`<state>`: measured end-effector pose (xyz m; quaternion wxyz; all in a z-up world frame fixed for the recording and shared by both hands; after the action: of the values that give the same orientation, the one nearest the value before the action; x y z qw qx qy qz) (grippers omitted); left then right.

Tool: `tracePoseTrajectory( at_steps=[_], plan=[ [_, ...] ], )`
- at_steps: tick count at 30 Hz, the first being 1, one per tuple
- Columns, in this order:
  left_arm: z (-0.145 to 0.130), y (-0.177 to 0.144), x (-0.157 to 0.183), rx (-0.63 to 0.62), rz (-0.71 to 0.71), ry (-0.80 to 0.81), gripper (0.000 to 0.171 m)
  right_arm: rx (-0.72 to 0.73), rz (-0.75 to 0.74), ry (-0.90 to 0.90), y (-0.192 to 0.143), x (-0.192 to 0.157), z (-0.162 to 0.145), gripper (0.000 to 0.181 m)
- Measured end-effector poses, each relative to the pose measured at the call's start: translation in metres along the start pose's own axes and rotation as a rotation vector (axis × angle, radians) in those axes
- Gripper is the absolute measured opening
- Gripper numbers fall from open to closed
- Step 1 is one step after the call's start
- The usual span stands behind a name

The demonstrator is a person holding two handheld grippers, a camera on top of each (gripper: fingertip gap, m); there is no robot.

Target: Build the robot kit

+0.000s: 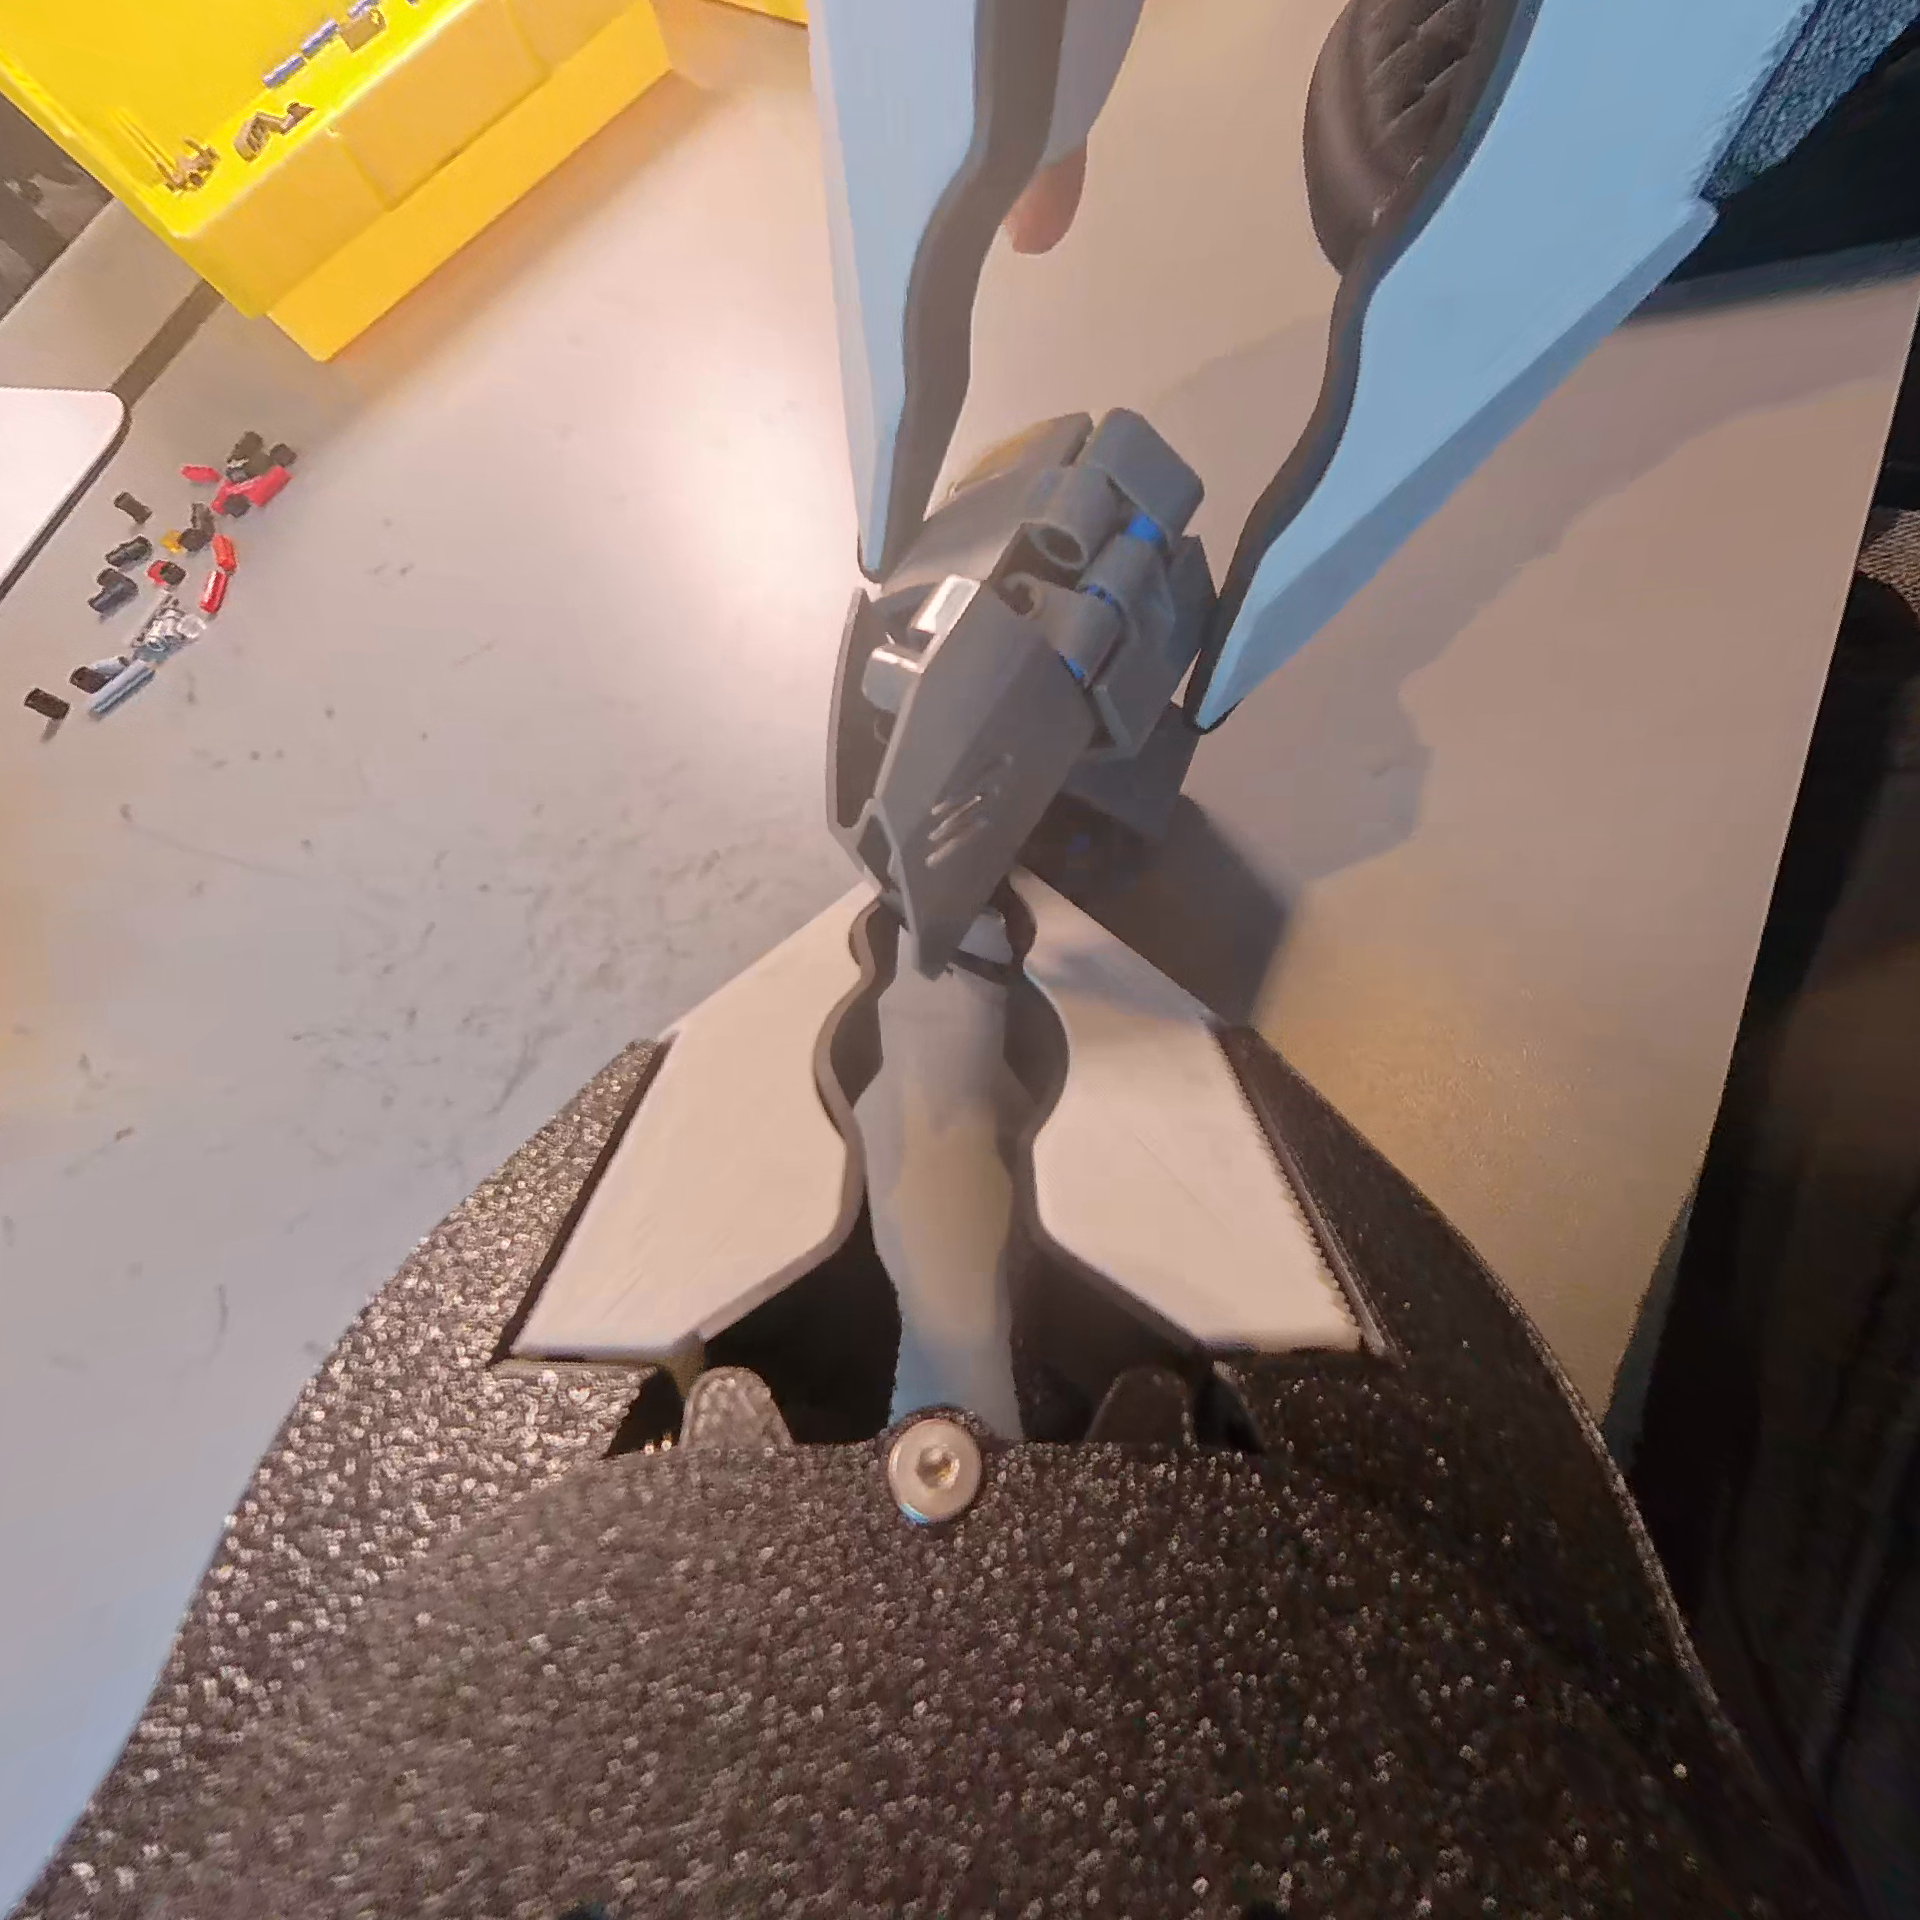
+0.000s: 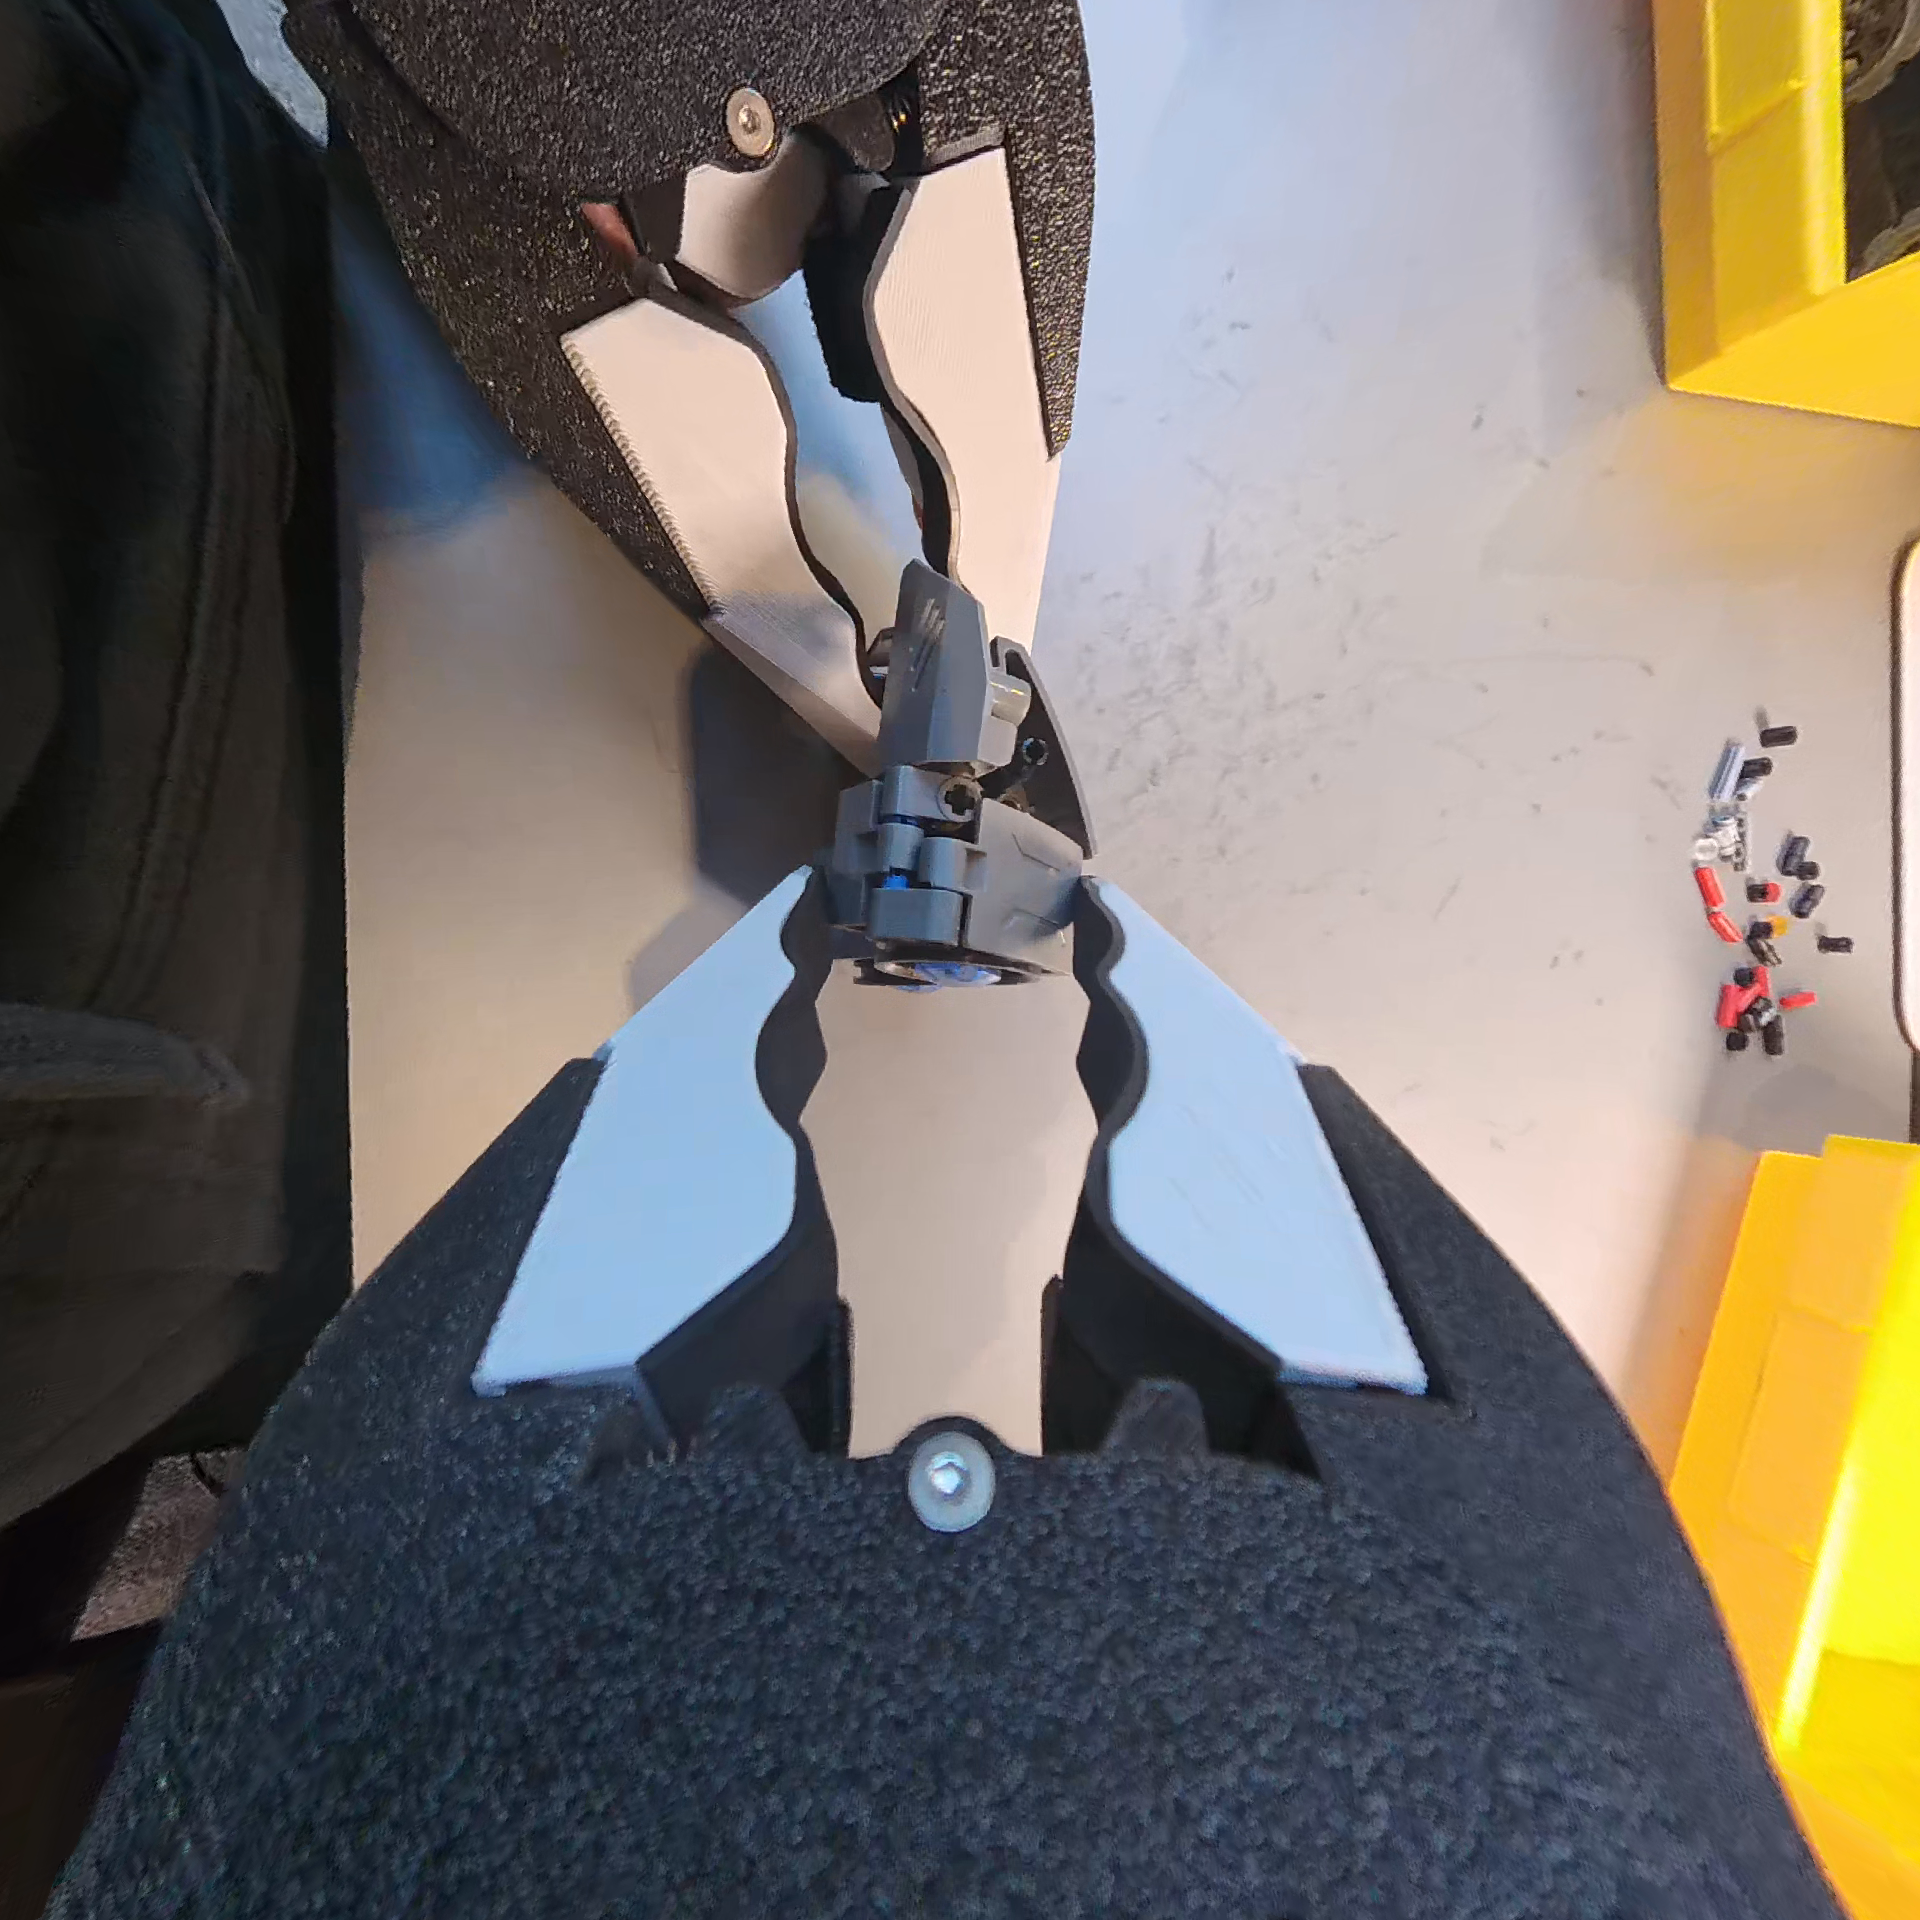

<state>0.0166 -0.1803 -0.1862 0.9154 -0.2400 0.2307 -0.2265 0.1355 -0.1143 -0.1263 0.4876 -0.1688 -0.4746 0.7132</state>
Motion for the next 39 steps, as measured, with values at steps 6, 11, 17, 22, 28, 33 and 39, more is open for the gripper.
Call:
tracePoseTrajectory(
  at_steps=[6,11,17,22,28,33,39],
  plan=[
    [-0.001,0.001,-0.005,-0.022,-0.022,-0.077,0.017,0.121,-0.03,0.116,0.002,0.0,-0.008,0.046],
    [0.001,0.002,-0.006,-0.028,0.0,-0.085,0.016,0.218,-0.209,0.032,-0.001,-0.013,-0.013,0.051],
    [0.002,0.003,-0.003,-0.022,0.018,-0.064,0.016,0.226,-0.271,-0.035,0.002,-0.023,-0.009,0.035],
    [0.003,0.002,0.003,0.017,-0.01,0.024,0.017,0.336,0.057,-0.108,-0.012,-0.001,-0.022,0.031],
    [0.006,0.008,-0.023,-0.086,-0.228,-0.257,0.017,0.437,0.307,0.134,-0.005,0.041,-0.031,0.031],
    [0.001,0.021,-0.048,-0.191,-0.383,-0.536,0.016,0.377,0.004,0.107,-0.008,0.045,-0.019,0.041],
    [0.0,0.032,-0.062,-0.253,-0.486,-0.617,0.016,0.166,-0.355,-0.201,0.014,0.023,0.014,0.037]
  ],
)
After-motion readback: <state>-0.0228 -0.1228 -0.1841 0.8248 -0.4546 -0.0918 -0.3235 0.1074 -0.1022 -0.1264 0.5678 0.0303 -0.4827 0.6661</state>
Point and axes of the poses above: each gripper's, where its closed fingertips meet, y out along the fingers, z out of its top, x = y × z across the jaws, the point moved 10 cm from there along -y, back along the fingers, and after that the axes turned 7 degrees about z, right-handed, at the moved point
